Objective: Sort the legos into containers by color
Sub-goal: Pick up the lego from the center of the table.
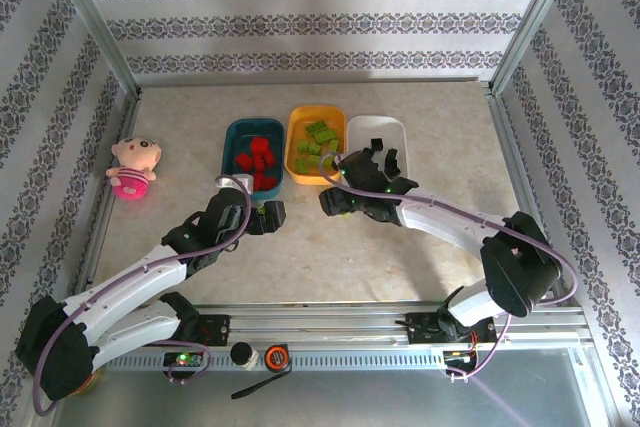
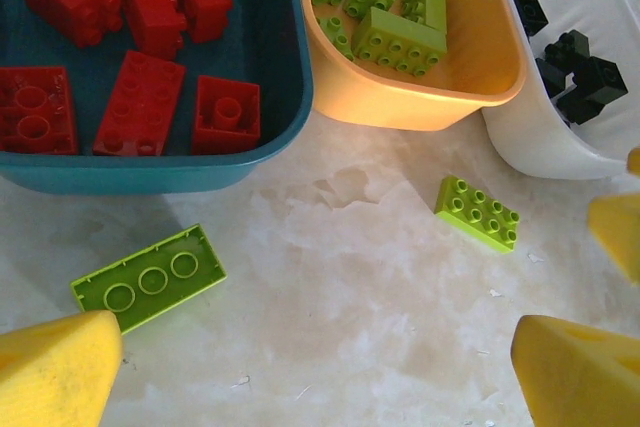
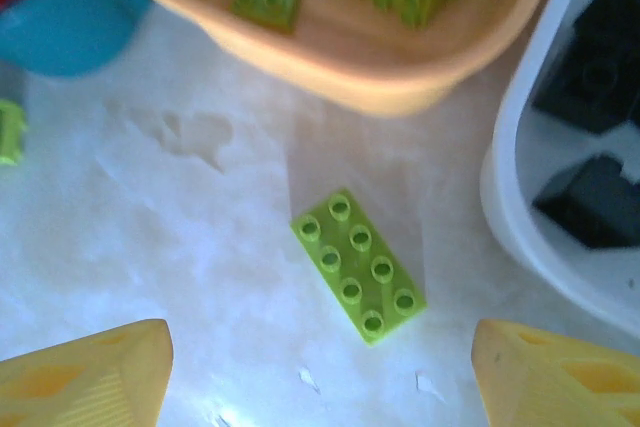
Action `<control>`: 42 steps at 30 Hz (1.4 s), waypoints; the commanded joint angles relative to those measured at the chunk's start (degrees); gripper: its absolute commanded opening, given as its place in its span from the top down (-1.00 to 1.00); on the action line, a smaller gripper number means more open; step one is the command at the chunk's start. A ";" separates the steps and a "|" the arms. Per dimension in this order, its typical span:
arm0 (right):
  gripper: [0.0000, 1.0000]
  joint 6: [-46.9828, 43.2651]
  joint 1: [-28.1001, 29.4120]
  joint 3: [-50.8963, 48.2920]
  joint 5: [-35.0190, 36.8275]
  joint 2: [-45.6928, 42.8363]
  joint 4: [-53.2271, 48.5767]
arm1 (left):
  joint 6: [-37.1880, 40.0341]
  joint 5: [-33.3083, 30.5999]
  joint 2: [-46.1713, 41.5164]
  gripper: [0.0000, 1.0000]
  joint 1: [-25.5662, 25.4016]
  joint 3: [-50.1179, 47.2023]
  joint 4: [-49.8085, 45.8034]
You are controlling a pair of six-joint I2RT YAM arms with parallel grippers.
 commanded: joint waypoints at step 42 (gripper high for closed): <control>0.50 -0.04 3.97 5.20 -3.13 11.22 1.29 | -0.92 -2.51 -0.73 -0.99 1.35 -0.37 -2.52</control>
